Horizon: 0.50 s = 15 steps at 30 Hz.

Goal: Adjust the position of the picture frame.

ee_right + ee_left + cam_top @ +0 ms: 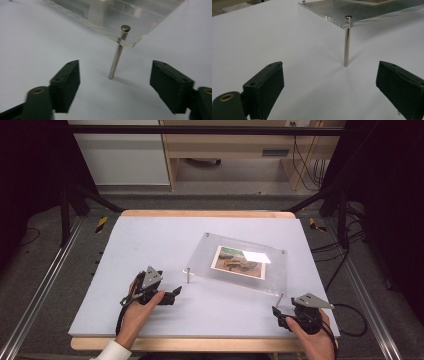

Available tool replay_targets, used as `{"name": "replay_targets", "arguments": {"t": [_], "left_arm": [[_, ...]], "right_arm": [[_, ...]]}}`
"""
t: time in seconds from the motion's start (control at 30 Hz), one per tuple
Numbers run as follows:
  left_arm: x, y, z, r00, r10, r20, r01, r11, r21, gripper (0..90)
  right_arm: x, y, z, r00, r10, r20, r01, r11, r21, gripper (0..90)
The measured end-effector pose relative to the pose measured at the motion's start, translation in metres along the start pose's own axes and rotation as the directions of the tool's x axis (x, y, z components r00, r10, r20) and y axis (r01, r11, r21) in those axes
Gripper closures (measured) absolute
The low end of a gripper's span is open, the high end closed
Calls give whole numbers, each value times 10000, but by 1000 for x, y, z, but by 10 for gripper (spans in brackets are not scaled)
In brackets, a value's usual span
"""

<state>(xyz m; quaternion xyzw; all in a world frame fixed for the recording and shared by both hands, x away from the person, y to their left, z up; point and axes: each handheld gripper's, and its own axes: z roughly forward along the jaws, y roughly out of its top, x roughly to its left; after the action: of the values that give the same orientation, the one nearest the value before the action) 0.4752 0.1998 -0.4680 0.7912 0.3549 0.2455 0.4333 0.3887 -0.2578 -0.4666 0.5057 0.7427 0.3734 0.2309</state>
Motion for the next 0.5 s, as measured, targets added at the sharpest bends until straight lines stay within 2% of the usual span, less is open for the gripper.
{"name": "replay_targets", "arguments": {"t": [0.1,0.13,0.23,0.27,0.43,0.5], "left_arm": [[-1,0,-1,10000,-16,-84,15,10000,-56,75],[-1,0,-2,9999,-23,-130,21,9999,-136,75],[-2,0,-3,9998,91,-174,-95,9998,-186,75],[-3,0,-2,9996,175,-222,-181,9995,-245,75],[-5,0,-1,9998,123,-135,-127,9994,-317,71],[-6,1,-1,9998,176,-89,-179,9995,-264,71]], "right_arm": [[2,-1,2,9996,-246,101,245,9996,100,297],[3,-3,1,9988,-464,155,465,9989,-74,325],[3,-6,1,9984,-542,185,546,9983,-214,347],[3,-9,1,9965,-778,310,791,9959,-441,402],[5,-10,5,9983,-560,144,567,9969,-543,421],[6,-9,7,9988,-486,39,488,9964,-687,460]]}}
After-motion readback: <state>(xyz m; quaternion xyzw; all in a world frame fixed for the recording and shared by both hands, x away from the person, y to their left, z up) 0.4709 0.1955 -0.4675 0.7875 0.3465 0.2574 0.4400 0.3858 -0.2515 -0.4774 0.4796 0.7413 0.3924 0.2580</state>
